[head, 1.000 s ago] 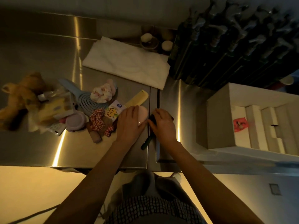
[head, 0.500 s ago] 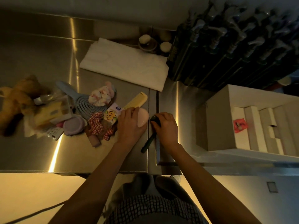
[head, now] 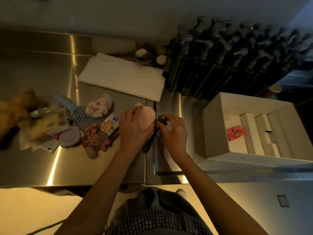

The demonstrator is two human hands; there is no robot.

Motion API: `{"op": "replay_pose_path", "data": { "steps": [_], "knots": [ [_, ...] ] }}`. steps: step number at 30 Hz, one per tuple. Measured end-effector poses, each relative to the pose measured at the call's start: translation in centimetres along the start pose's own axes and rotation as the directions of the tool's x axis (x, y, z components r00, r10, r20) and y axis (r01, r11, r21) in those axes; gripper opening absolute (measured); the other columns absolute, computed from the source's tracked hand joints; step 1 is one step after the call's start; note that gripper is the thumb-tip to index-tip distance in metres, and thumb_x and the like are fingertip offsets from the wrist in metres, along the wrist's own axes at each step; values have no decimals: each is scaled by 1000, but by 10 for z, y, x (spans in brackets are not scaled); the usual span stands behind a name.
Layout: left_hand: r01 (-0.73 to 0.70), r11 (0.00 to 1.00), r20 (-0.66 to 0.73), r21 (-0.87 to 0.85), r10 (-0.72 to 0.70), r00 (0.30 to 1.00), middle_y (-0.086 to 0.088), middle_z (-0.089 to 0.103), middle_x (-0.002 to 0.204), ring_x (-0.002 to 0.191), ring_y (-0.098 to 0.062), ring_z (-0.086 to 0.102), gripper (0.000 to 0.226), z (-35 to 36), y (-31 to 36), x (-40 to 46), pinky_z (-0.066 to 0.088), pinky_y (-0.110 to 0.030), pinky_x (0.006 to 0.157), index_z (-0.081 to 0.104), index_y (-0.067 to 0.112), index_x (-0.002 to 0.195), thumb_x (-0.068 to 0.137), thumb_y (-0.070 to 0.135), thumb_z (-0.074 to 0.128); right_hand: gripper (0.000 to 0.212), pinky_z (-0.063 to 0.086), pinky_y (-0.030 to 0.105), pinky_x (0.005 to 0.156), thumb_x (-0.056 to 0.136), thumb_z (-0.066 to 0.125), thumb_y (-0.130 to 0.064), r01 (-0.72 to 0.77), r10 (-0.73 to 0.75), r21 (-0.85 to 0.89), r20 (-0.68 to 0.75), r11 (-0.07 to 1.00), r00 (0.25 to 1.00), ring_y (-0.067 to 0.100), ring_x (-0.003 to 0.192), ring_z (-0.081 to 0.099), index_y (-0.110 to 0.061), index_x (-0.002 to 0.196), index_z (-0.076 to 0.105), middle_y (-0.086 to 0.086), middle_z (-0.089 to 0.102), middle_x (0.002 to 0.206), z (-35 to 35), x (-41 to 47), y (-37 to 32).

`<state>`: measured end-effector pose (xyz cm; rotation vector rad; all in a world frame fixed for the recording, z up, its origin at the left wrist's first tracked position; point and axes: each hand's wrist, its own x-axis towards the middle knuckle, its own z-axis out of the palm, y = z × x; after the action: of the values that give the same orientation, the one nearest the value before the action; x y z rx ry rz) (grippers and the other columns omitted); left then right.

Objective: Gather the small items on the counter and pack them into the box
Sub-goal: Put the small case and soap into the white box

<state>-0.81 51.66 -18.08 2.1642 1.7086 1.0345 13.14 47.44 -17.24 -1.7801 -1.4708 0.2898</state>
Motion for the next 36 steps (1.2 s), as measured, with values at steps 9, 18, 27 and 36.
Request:
{"op": "replay_pose_path", "data": {
  "steps": [9, 18, 27, 36],
  "knots": [
    [-15, 999, -127, -46, 9, 992, -3, 52, 119, 108, -18, 43, 67, -22, 78, 35, 20, -6, 97, 54, 15, 129, 74, 53, 62, 31, 36, 5, 84, 84, 66, -29, 213, -185, 138, -193, 967, 964, 6, 99, 52, -14, 112, 64, -9, 59, 101, -88, 35, -33],
    [-29, 997, -203, 67, 42, 978, -6, 51, 126, 112, -20, 42, 77, -30, 192, 66, 2, 4, 93, 47, 14, 135, 74, 60, 53, 34, 45, 15, 82, 83, 68, -30, 419, -350, 194, -311, 887, 884, 10, 97, 58, -14, 113, 65, -9, 60, 100, -220, 81, -25],
    [-128, 991, -262, -38, 114, 958, -10, 54, 124, 110, -25, 46, 75, 29, 300, 38, 31, -20, 89, 51, 11, 132, 70, 47, 72, 34, 48, 20, 87, 83, 64, -37, 373, -289, 268, -305, 888, 908, -2, 102, 56, -25, 115, 61, -28, 54, 102, -323, 86, 60],
    [-66, 987, 0, -144, 67, 998, -5, 49, 129, 116, -20, 41, 75, 100, 348, -8, 32, -27, 89, 48, 16, 135, 70, 38, 81, 31, 51, 36, 89, 84, 69, -31, 190, -145, 309, -164, 932, 976, 8, 105, 58, -26, 114, 63, -12, 64, 107, -360, 65, 168]
  ]
}}
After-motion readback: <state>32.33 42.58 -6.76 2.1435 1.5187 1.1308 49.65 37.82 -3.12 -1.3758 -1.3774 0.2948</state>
